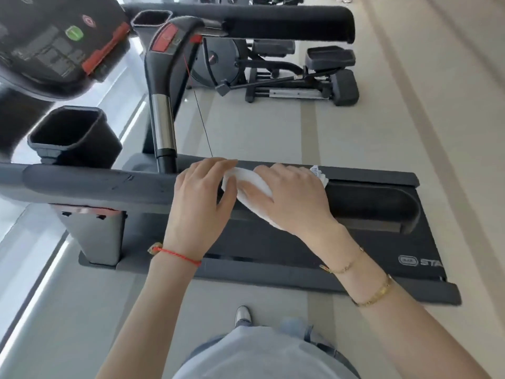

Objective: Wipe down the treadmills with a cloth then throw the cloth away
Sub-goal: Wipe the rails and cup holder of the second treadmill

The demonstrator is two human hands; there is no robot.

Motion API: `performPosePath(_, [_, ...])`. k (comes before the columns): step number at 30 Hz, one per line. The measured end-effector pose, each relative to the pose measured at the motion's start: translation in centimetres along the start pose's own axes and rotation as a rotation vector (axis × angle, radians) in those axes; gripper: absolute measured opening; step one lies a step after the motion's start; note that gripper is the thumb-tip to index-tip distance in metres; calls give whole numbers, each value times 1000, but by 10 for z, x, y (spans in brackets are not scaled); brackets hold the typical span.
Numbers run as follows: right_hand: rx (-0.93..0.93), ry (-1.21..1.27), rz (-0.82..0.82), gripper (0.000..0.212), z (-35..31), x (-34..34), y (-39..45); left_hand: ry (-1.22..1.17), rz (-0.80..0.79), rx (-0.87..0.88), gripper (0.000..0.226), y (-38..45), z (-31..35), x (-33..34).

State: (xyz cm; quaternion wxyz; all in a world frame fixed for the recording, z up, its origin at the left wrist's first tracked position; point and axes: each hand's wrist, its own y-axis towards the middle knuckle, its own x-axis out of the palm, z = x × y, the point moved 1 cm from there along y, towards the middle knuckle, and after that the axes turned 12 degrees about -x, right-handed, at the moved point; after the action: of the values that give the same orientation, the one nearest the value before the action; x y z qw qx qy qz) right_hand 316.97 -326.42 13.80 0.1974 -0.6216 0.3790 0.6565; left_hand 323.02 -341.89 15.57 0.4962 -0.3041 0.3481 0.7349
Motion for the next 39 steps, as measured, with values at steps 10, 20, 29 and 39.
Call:
performPosePath(10, [324, -159, 222, 48, 20, 1, -18, 27, -123, 149, 29, 2, 4, 8])
performPosePath(20, [319, -205, 451, 40, 63, -2, -80, 21, -170, 187, 29, -3, 35, 29])
performPosePath(29, [564, 252, 351, 44, 116, -24, -101, 72, -173, 209, 25, -11, 58, 45])
performPosePath(39, [331, 68, 411, 41, 110, -13, -118, 70, -118, 157, 23, -16, 60, 53])
